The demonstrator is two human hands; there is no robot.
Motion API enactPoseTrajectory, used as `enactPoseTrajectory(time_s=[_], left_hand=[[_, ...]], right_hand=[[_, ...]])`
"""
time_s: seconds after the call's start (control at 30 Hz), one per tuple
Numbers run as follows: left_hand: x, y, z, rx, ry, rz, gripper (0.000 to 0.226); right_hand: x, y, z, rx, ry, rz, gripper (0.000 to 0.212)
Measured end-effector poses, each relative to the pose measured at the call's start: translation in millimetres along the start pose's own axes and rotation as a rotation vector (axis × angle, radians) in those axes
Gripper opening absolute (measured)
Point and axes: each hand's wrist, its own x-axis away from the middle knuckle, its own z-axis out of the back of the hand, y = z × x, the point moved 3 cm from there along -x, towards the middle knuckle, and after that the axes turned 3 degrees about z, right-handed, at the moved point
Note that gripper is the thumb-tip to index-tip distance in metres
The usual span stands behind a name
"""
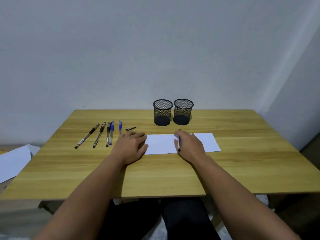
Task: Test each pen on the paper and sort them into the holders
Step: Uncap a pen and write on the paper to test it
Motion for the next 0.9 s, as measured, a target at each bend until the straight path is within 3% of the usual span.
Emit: enactPoseTrajectory(time_s=[0.1, 0.2, 0.37, 0.47, 0.63, 0.73, 0.8, 0.9], left_hand=[[0.1, -0.6, -3.2, 0.049, 0.027, 0.008, 0.065], [-1.0, -3.3, -6.3, 0.091, 0.045, -0.007, 0.062], [0.1, -5.7, -9.4, 0.153, 0.101, 0.009, 0.061], [0.4, -7.0, -10.2, 0.177, 0.113, 0.007, 0.061], [-1.8, -11.2, -11.2, 0.19, 0.086, -0.007, 0.06], [-4.8, -15.1, -11.4, 0.152, 0.071, -0.032, 0.062], [-3.4, -15.8, -12.0, 0.151, 0.098, -0.038, 0.063], [-1.4, -14.5, -12.2, 0.163, 0.131, -0.043, 0.063]], right_hand=[[-9.3, -8.6, 9.0, -0.02, 0.186, 0.018, 0.026], [-24.9, -26.8, 6.2, -0.265, 0.274, 0.047, 0.037], [-54.3, -60.1, -16.1, -0.693, 0.169, -0.083, 0.027], [-65.9, -71.9, -27.8, -0.741, 0.185, -0.17, 0.04], [-65.5, -59.3, -52.5, -0.992, 0.168, -0.341, 0.022], [-67.8, -56.7, -58.6, -1.044, 0.157, -0.339, 0.017], [-69.6, -56.3, -62.3, -1.044, 0.138, -0.323, 0.019], [-69.2, -56.9, -65.2, -1.078, 0.132, -0.306, 0.041]])
